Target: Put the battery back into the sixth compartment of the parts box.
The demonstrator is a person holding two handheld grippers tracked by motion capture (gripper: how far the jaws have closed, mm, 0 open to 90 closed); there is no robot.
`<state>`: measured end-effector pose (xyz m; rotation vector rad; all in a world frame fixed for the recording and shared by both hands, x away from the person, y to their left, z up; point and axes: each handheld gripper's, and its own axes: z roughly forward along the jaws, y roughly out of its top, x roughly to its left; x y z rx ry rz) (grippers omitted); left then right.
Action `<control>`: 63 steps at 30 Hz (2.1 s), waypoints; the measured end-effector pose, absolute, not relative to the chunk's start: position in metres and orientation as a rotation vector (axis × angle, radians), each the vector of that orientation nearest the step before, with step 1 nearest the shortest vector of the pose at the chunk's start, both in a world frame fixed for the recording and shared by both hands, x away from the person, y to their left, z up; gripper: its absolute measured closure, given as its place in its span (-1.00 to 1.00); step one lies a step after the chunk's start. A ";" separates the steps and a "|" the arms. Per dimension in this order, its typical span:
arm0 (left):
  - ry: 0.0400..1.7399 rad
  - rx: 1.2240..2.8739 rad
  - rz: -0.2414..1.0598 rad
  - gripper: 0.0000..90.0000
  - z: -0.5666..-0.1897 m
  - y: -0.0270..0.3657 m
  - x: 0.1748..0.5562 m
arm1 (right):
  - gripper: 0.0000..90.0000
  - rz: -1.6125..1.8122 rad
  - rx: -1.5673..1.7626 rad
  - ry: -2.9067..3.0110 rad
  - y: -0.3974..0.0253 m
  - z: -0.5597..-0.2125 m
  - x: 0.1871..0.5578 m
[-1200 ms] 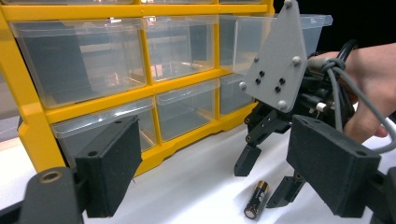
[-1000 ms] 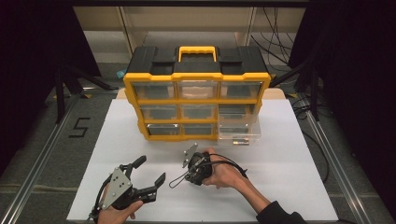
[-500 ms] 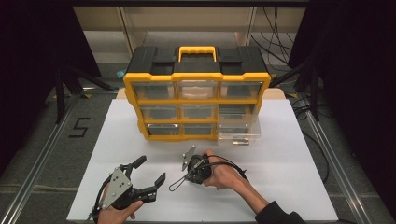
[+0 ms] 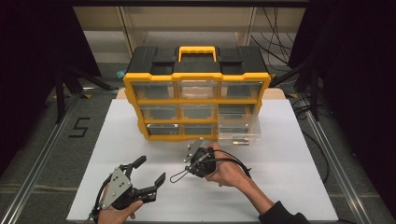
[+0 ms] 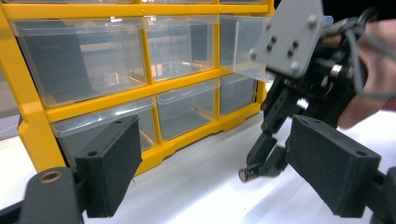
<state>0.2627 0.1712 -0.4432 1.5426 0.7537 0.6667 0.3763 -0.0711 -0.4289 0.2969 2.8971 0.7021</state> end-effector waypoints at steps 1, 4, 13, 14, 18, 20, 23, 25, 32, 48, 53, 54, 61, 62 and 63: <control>0.758 1.546 0.667 -0.62 -0.443 0.171 0.262 | 0.71 0.721 0.308 2.883 -0.072 -0.425 0.375; 0.755 1.548 0.668 -0.62 -0.443 0.172 0.263 | 0.71 0.746 0.306 2.857 -0.075 -0.417 0.374; 0.758 1.540 0.667 -0.62 -0.443 0.172 0.263 | 0.71 0.830 0.329 2.786 -0.085 -0.396 0.370; 0.757 1.548 0.670 -0.62 -0.443 0.172 0.263 | 0.71 0.839 0.333 2.781 -0.086 -0.394 0.370; 0.758 1.539 0.667 -0.62 -0.443 0.172 0.263 | 0.71 0.872 0.352 2.750 -0.091 -0.385 0.369; 0.757 1.532 0.667 -0.62 -0.443 0.171 0.263 | 0.71 0.898 0.358 2.738 -0.093 -0.379 0.368; 0.757 1.541 0.666 -0.62 -0.443 0.172 0.263 | 0.71 0.926 0.364 2.704 -0.096 -0.369 0.365; 0.757 1.538 0.667 -0.62 -0.443 0.172 0.263 | 0.71 0.944 0.362 2.690 -0.099 -0.363 0.364; 0.757 1.541 0.668 -0.62 -0.443 0.172 0.263 | 0.71 1.022 0.377 2.605 -0.114 -0.338 0.360; 0.753 1.541 0.671 -0.62 -0.443 0.172 0.263 | 0.71 1.122 0.453 2.468 -0.153 -0.302 0.361; 0.752 1.542 0.671 -0.62 -0.443 0.172 0.263 | 0.71 1.145 0.495 2.424 -0.168 -0.295 0.364; 0.755 1.540 0.669 -0.62 -0.443 0.171 0.263 | 0.71 1.146 0.500 2.420 -0.170 -0.294 0.364; 0.754 1.541 0.669 -0.62 -0.443 0.171 0.263 | 0.71 1.152 0.551 2.380 -0.187 -0.289 0.368; 0.752 1.542 0.671 -0.62 -0.443 0.172 0.263 | 0.71 1.155 0.569 2.368 -0.190 -0.288 0.369; 0.757 1.538 0.669 -0.62 -0.443 0.172 0.263 | 0.71 1.151 0.574 2.369 -0.192 -0.288 0.370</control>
